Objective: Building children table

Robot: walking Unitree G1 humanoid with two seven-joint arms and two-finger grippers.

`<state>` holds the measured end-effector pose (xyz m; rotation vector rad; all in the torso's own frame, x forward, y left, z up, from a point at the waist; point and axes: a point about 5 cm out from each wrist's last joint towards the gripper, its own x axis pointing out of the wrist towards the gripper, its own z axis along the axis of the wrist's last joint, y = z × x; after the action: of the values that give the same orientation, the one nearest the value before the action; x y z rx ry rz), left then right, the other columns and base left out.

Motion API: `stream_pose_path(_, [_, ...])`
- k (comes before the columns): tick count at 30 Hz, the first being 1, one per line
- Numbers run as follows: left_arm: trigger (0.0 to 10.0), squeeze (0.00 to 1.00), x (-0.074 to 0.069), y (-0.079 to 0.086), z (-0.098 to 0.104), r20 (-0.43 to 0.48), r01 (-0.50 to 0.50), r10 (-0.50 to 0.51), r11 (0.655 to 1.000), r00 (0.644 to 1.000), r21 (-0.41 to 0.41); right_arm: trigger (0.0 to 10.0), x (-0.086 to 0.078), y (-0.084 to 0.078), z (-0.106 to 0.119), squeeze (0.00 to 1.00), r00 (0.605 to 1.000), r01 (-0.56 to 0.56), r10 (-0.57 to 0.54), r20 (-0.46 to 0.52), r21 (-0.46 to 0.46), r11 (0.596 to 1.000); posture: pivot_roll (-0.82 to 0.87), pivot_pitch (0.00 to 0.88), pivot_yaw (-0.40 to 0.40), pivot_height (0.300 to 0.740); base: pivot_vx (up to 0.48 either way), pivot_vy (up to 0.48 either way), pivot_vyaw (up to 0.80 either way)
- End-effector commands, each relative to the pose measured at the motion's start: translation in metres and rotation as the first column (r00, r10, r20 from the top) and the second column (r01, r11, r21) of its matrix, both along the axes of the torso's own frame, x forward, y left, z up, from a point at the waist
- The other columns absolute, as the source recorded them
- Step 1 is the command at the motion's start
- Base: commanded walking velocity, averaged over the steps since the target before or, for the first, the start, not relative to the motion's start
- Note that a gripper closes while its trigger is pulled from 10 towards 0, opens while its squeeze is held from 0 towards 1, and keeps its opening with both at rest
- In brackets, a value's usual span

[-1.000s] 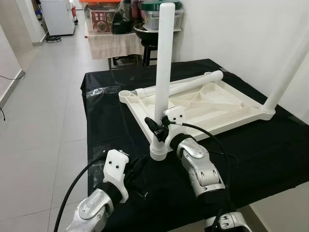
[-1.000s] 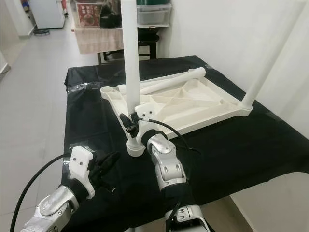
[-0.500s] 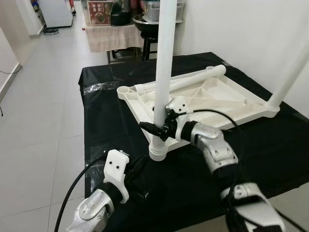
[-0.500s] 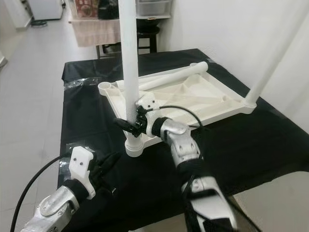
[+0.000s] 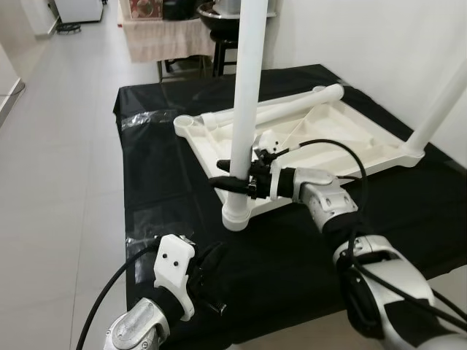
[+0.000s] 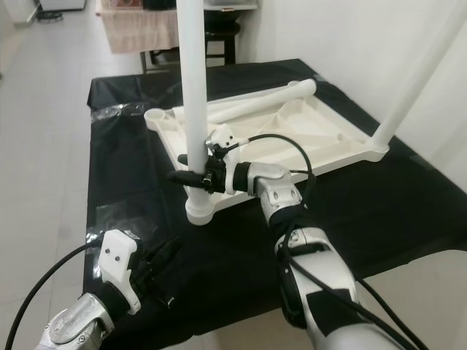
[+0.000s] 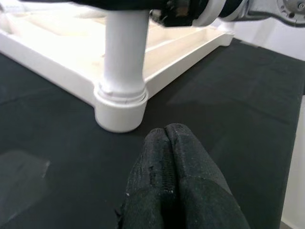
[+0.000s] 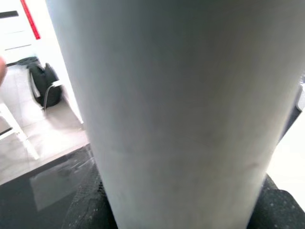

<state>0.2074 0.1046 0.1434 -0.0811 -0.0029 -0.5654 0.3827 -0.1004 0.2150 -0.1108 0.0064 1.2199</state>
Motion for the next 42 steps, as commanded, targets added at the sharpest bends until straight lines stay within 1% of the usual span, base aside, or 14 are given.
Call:
stream_pose_path(1, [10.0,0.0,-0.003,0.0,-0.001,-0.018,0.007,-0.007,1.0,1.0,0.004,0.0,0.0,-0.005,0.0,0.0,1.0,-0.012,0.013,-0.027,0.03,0.999,0.12,0.184,-0.062,0.74,0.0,0.0,0.0])
stream_pose_path(14, [10.0,0.0,-0.002,0.002,-0.001,-0.031,0.011,-0.011,1.0,0.999,0.009,0.0,-0.008,-0.016,-0.015,0.0,0.999,-0.009,0.008,0.046,0.019,1.0,0.09,0.173,-0.043,0.74,0.0,0.0,0.0])
stream_pose_path(17, [10.0,0.0,0.0,0.003,-0.002,-0.033,0.01,-0.01,1.0,0.999,0.01,0.0,-0.015,-0.009,-0.039,0.0,0.988,0.156,-0.156,0.007,0.002,0.988,0.07,0.154,-0.048,0.74,0.0,0.0,0.0])
stream_pose_path(18, [10.0,0.0,0.001,0.004,-0.003,-0.035,0.009,-0.009,1.0,0.999,0.011,0.0,-0.025,0.009,-0.063,0.0,0.879,0.475,-0.469,-0.089,0.058,0.878,0.05,0.145,-0.044,0.74,0.0,0.0,0.0])
stream_pose_path(19, [10.0,0.0,0.001,0.004,-0.003,-0.035,0.009,-0.009,1.0,0.999,0.011,0.0,-0.025,0.009,-0.063,0.0,0.879,0.475,-0.469,-0.089,0.058,0.878,0.05,0.145,-0.044,0.74,0.0,0.0,0.0])
stream_pose_path(20, [10.0,0.0,0.004,0.005,-0.003,-0.036,0.012,-0.011,1.0,0.999,0.011,0.0,-0.049,0.026,-0.079,0.0,0.812,0.58,-0.577,-0.09,0.01,0.815,0.06,0.142,-0.019,0.74,0.0,0.0,0.0])
stream_pose_path(22, [10.0,0.0,0.007,0.005,-0.005,-0.037,0.017,-0.016,1.0,0.999,0.017,0.0,-0.062,0.035,-0.076,0.0,0.777,0.627,-0.623,-0.087,0.019,0.779,0.03,0.118,-0.005,0.74,0.0,0.0,0.0])
stream_pose_path(24, [10.0,0.0,0.011,0.005,-0.007,-0.043,0.017,-0.016,1.0,0.999,0.009,0.0,-0.068,0.041,-0.081,0.0,0.813,0.575,-0.573,-0.1,-0.007,0.818,0.03,0.094,-0.011,0.74,0.0,0.0,0.0])
stream_pose_path(31, [10.0,0.0,0.016,0.002,-0.009,-0.038,0.029,-0.028,0.999,0.999,0.028,0.0,-0.066,0.04,-0.082,0.0,0.812,0.578,-0.579,-0.074,-0.04,0.815,0.03,0.074,-0.021,0.74,0.0,0.0,0.0])
stream_pose_path(32, [10.0,0.0,0.016,0.003,-0.01,-0.037,0.018,-0.017,1.0,0.999,0.024,10.0,-0.067,0.04,-0.081,0.0,0.822,0.557,-0.555,-0.124,-0.023,0.83,0.03,0.068,-0.022,0.74,0.0,0.0,0.0])
stream_pose_path(33, [10.0,0.0,0.016,0.003,-0.01,-0.036,0.011,-0.01,1.0,0.999,0.022,10.0,-0.069,0.041,-0.08,0.0,0.83,0.539,-0.534,-0.159,-0.009,0.842,0.03,0.067,-0.023,0.74,0.0,0.0,0.0])
stream_pose_path(34, [10.0,0.0,0.016,0.003,-0.01,-0.036,0.007,-0.007,1.0,0.999,0.021,10.0,-0.07,0.041,-0.079,1.0,0.837,0.526,-0.517,-0.181,0.002,0.851,0.03,0.067,-0.023,0.74,0.0,0.0,0.0])
stream_pose_path(39, [10.0,0.0,0.016,0.002,-0.011,-0.037,0.015,-0.014,1.0,0.999,0.018,10.0,-0.061,0.034,-0.058,1.0,0.896,0.437,-0.432,-0.106,0.027,0.899,0.02,0.063,-0.02,0.74,0.0,0.0,0.0])
stream_pose_path(42, [10.0,0.0,0.016,0.001,-0.011,-0.038,0.022,-0.021,1.0,0.999,0.014,10.0,-0.045,0.017,-0.036,1.0,0.969,0.247,-0.246,-0.023,0.044,0.968,0.03,0.06,-0.024,0.74,0.0,0.0,0.0])
